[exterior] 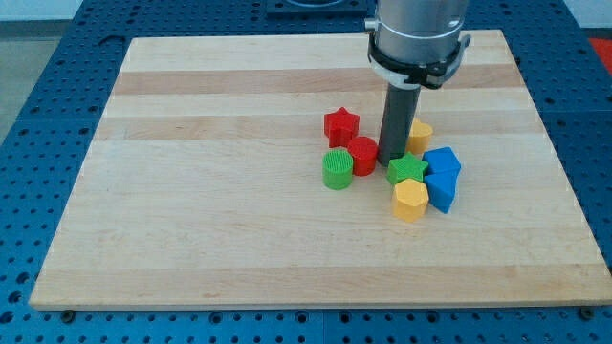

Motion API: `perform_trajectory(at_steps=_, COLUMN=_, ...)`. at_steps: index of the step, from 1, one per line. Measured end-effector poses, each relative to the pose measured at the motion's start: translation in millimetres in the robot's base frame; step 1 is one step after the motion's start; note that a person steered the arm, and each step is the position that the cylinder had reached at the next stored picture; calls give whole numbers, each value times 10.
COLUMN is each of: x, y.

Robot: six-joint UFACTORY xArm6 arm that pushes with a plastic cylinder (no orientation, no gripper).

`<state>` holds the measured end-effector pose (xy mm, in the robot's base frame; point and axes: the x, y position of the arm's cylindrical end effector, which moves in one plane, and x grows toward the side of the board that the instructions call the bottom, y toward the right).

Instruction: Push the yellow heart slightly down

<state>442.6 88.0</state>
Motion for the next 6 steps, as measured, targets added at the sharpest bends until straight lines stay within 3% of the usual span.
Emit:
perform_trajectory(at_steps=3, x=-747, y=-76)
perform_trajectory(at_steps=6, x=-727, y=177)
